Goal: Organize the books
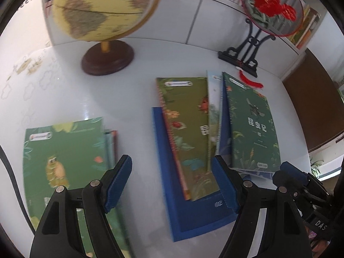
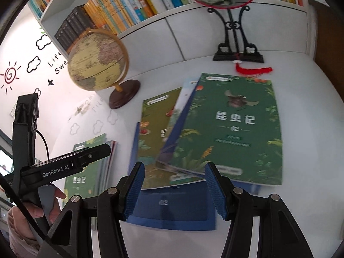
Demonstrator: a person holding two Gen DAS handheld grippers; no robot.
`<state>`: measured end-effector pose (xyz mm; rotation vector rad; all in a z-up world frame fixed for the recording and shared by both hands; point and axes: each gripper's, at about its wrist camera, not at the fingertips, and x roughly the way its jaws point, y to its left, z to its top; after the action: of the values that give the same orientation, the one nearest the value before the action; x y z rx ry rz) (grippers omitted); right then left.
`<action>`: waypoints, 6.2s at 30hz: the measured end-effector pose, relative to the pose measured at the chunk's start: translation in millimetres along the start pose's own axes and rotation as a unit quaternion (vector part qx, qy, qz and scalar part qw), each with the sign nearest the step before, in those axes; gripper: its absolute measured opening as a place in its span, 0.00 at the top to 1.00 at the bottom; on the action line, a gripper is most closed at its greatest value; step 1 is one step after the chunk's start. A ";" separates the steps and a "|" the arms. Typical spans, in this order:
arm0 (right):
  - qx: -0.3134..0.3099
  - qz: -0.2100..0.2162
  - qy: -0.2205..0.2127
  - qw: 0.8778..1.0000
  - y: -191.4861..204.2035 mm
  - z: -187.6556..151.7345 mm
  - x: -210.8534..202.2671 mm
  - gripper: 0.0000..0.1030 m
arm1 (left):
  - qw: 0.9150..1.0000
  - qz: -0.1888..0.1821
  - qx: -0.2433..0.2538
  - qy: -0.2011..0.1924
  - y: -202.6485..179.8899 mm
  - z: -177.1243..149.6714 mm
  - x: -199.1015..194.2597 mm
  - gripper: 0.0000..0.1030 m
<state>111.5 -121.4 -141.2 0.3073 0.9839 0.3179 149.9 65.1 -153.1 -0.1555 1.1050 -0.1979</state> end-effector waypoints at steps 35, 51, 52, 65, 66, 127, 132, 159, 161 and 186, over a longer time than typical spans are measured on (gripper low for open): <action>0.141 -0.030 -0.063 0.988 -135.2 5.8 22.8 0.45 | 0.995 -0.081 0.060 -0.003 -99.9 22.2 87.1 0.27; 0.172 0.069 -0.054 0.981 -143.0 2.0 35.1 0.41 | 0.992 -0.118 0.036 -0.008 -95.7 17.9 85.7 0.20; 0.174 0.077 -0.057 0.980 -142.7 1.3 33.2 0.41 | 0.992 -0.119 0.035 -0.007 -95.3 17.2 84.8 0.21; 0.118 0.065 -0.063 0.989 -125.2 8.1 20.8 0.42 | 0.993 -0.087 0.075 0.008 -101.6 -1.8 65.4 0.21; 0.120 0.066 -0.068 0.988 -126.9 8.4 20.8 0.42 | 0.994 -0.084 0.073 0.001 -99.0 0.3 63.8 0.21; 0.261 0.245 0.026 0.934 -137.8 -41.7 43.9 0.85 | 1.000 -0.021 0.009 0.005 -25.3 -10.4 53.2 0.52; 0.251 0.240 0.023 0.938 -132.4 -44.8 43.3 0.82 | 1.000 -0.026 0.002 0.007 -23.8 -11.1 53.3 0.52; 0.019 0.100 -0.044 0.994 -45.8 -35.7 -2.7 0.88 | 0.994 -0.108 0.009 -0.024 -24.9 -14.3 10.2 0.54; 0.014 0.097 -0.043 0.994 -41.8 -36.5 -5.6 0.88 | 0.993 -0.113 0.016 -0.027 -25.9 -13.0 5.7 0.54; -0.004 0.115 -0.090 0.989 7.8 -29.0 -40.1 0.87 | 0.993 -0.091 0.040 -0.068 -11.9 -9.3 -48.9 0.54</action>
<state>65.3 -127.0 -122.7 0.4359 0.7694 0.4962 119.3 64.7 -112.1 -0.1953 0.9450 -0.3886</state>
